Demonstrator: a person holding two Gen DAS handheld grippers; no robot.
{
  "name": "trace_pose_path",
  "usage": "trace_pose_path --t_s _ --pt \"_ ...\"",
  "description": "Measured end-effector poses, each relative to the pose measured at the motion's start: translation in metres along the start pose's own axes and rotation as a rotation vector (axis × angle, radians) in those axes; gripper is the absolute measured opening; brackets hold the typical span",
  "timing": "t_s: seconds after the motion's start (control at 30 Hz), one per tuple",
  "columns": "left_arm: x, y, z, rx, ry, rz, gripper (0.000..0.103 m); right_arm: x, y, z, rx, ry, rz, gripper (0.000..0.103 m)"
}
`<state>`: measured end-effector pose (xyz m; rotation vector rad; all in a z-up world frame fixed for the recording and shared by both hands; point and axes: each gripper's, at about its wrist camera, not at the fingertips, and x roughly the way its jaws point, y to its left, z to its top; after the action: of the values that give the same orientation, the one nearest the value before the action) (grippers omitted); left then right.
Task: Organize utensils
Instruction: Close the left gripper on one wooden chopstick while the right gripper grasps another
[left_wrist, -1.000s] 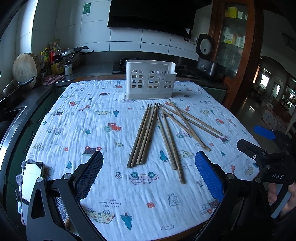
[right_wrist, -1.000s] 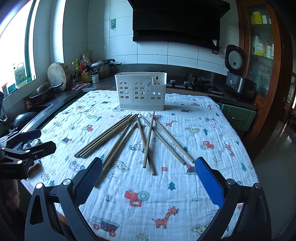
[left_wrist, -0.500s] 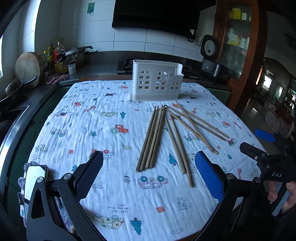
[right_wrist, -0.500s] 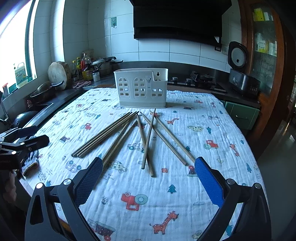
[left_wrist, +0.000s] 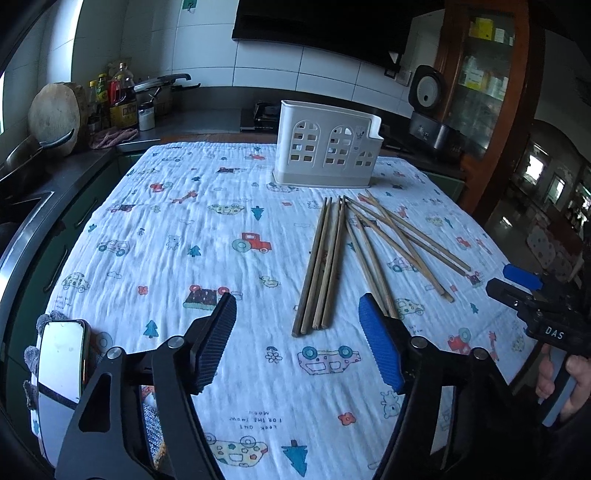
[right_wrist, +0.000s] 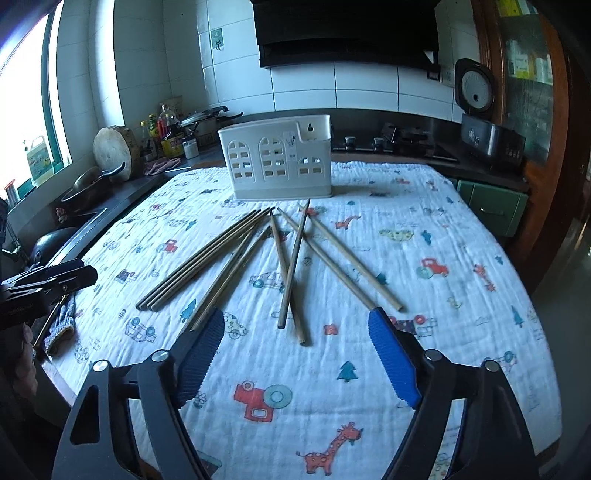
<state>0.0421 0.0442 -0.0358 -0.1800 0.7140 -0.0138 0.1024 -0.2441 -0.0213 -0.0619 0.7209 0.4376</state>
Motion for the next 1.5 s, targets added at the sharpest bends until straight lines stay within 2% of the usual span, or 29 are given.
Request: trace_pose_path --t_s 0.27,0.37,0.43,0.6,0.77,1.13,1.33,1.5 --pt "0.017 0.009 -0.002 -0.022 0.033 -0.049 0.048 0.034 0.012 0.004 -0.004 0.053 0.03 0.045" --pt "0.022 0.013 -0.002 -0.032 0.04 -0.068 0.045 0.05 0.014 0.008 0.008 0.076 0.036 0.038" --pt "0.025 0.015 -0.001 -0.034 0.042 -0.08 0.043 0.058 0.013 0.011 0.015 0.089 0.034 0.029" --pt "0.035 0.019 0.001 -0.037 0.055 -0.103 0.039 0.08 0.01 0.014 0.034 0.132 0.021 0.02" --pt "0.046 0.022 0.004 -0.04 0.074 -0.127 0.035 0.091 0.011 0.018 0.026 0.134 -0.006 0.009" --pt "0.064 0.011 0.009 -0.007 0.102 -0.164 0.034 0.102 0.013 0.02 -0.01 0.146 -0.055 0.007" --pt "0.08 0.006 0.011 0.015 0.132 -0.17 0.02 0.096 0.008 0.02 0.009 0.125 -0.044 0.007" --pt "0.091 0.007 0.017 0.008 0.147 -0.159 0.013 0.082 0.006 0.023 0.014 0.091 -0.03 0.007"
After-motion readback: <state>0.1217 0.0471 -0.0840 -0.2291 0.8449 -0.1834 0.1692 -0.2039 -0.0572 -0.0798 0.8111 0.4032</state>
